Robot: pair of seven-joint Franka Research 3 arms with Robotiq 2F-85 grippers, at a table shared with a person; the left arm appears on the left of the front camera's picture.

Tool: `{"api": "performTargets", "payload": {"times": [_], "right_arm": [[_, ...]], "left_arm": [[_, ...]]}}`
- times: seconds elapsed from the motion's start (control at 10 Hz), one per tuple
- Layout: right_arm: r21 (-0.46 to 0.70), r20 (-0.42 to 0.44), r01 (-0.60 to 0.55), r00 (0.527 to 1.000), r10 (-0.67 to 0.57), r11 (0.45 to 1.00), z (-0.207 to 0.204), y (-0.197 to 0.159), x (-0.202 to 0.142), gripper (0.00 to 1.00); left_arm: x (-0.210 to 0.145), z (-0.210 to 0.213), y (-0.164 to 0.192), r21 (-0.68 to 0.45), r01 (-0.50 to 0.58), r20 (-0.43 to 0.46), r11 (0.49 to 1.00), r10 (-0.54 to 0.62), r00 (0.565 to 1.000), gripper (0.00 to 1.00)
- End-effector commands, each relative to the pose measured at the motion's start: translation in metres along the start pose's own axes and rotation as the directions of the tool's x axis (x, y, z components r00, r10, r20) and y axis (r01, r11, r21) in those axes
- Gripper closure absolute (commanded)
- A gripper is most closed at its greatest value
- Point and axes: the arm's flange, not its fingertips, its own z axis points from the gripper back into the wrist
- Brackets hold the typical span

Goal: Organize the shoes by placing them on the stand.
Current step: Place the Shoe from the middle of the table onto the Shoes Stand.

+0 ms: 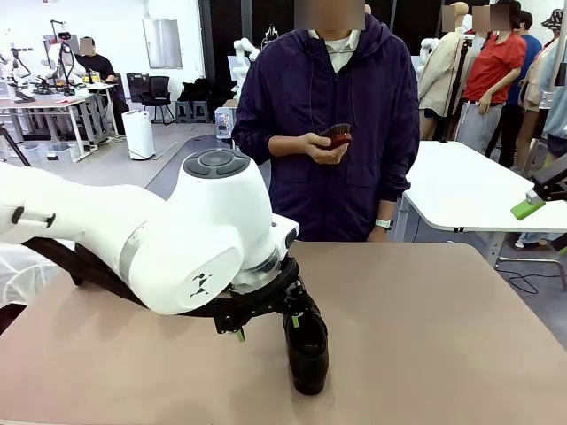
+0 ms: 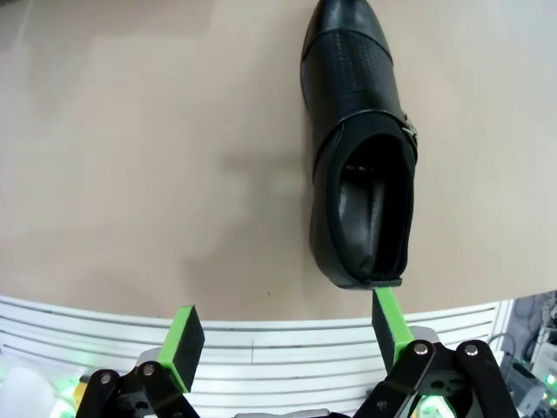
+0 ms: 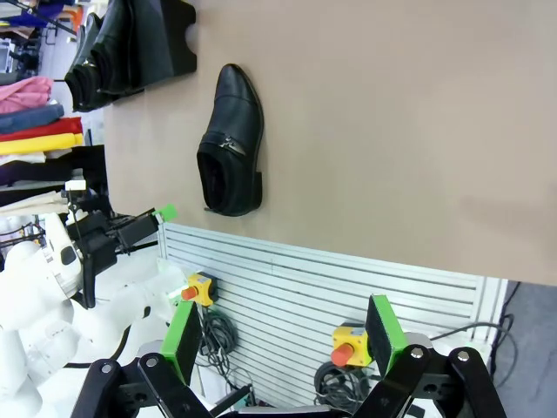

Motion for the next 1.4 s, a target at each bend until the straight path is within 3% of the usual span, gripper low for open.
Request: {"api": "performTargets", "payload": {"times": [0.0,0.2,0.3,0.4,0.5,0.7,1.3], "right_arm": [[0.006,-0.004,0.002,1.000,-0.002,1.000,0.003,0.003,0.001,0.00],[0.006,-0.004,0.002,1.000,-0.002,1.000,0.003,0.003,0.001,0.00],[0.006,-0.004,0.002,1.000,-0.002,1.000,0.003,0.003,0.001,0.00],[0.006,-0.004,0.002,1.000,-0.002,1.000,0.003,0.003,0.001,0.00],[0.006,-0.004,0.002,1.000,-0.002,1.000,0.003,0.003,0.001,0.00],[0.006,-0.004,0.002,1.000,-0.002,1.000,0.003,0.003,0.001,0.00],[0.006,-0.004,0.002,1.000,-0.002,1.000,0.003,0.003,0.001,0.00]], "left_arm": [[-0.003,0.004,0.005,-0.012,-0.001,0.004,1.000,0.001,1.000,0.00],[-0.002,0.003,0.001,-0.010,0.002,-0.009,1.000,-0.002,1.000,0.00],[0.009,-0.011,0.000,-0.018,0.078,-0.093,0.997,-0.079,0.992,0.00],[0.025,-0.031,-0.005,0.012,0.086,-0.156,0.996,-0.083,0.984,0.00],[0.038,-0.049,-0.012,0.000,0.122,-0.179,0.993,-0.120,0.977,0.00],[0.054,-0.078,-0.025,0.012,0.154,-0.202,0.988,-0.148,0.968,0.00],[0.065,-0.104,-0.031,0.070,0.117,-0.194,0.991,-0.101,0.976,0.00]]}}
